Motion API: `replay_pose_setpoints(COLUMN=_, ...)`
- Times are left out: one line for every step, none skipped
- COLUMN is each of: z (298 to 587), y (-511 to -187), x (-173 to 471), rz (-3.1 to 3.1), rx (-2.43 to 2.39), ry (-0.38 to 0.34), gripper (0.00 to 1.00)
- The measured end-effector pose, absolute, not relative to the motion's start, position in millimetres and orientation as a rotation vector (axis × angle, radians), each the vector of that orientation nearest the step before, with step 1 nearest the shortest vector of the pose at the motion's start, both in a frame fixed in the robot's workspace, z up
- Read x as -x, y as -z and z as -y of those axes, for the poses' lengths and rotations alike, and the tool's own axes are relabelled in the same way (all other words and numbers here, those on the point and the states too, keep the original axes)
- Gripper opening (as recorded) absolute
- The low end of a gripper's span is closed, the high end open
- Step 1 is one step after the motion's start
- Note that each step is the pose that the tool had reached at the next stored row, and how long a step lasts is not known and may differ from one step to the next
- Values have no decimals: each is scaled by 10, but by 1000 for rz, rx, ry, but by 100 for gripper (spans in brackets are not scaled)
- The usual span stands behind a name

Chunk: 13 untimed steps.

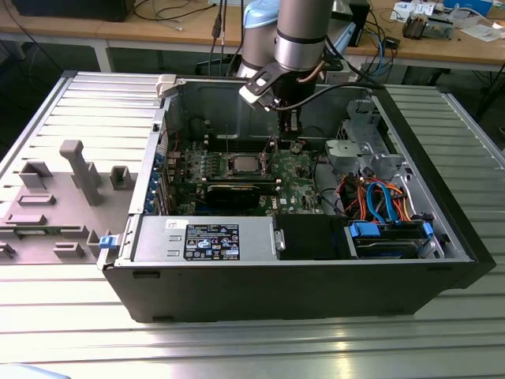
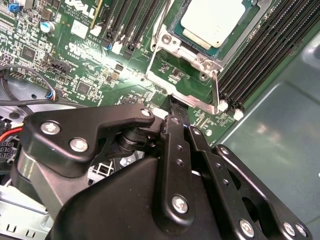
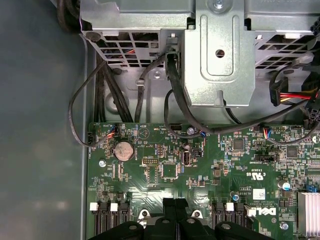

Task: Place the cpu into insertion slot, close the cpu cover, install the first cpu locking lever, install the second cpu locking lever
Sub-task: 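Close the cpu cover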

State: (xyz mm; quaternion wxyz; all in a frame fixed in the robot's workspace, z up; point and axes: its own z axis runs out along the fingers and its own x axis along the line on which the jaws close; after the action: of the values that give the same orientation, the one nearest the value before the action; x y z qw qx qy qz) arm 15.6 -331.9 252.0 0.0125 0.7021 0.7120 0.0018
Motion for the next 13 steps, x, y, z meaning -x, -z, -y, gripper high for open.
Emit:
replay_pose_setpoints(z=3319, y=-2520, x=-147, rz=-2219, rx=-2188, ry=-6, gripper=11)
replay_pose_setpoints(z=3319, y=-2519, x=-139, rz=-2219, rx=-2188, ry=-6, gripper=11)
replay_pose_setpoints(z=3319, y=-2519, x=-137, rz=-2219, rx=-2188, ry=-6, gripper=11)
replay_pose_setpoints(z=3319, y=-2519, x=-137, rz=-2219, rx=-2188, ry=-6, gripper=11)
replay_pose_setpoints(z=3319, y=-2518, x=-133, rz=-2219, rx=-2188, ry=-6, gripper=11)
replay_pose_setpoints(z=3319, y=-2518, x=-131, rz=-2219, rx=-2188, ry=-6, gripper=11)
replay_pose_setpoints(z=3319, y=-2518, x=-129, rz=-2219, rx=-2188, ry=-6, gripper=11)
replay_pose_setpoints(z=3319, y=-2518, x=-127, rz=-2219, rx=-2188, ry=-6, gripper=11)
replay_pose_setpoints(z=3319, y=-2517, x=-125, rz=-2219, rx=-2188, ry=-6, gripper=11)
replay_pose_setpoints(z=3319, y=-2517, x=-123, rz=-2219, rx=-2188, ry=-6, gripper=11)
replay_pose_setpoints(z=3319, y=-2517, x=-122, rz=-2219, rx=-2188, ry=-6, gripper=11)
replay_pose_setpoints(z=3319, y=-2517, x=-120, rz=-2219, rx=-2188, ry=-6, gripper=11)
replay_pose_setpoints(z=3319, y=-2517, x=-117, rz=-2219, rx=-2188, ry=-6, gripper=11)
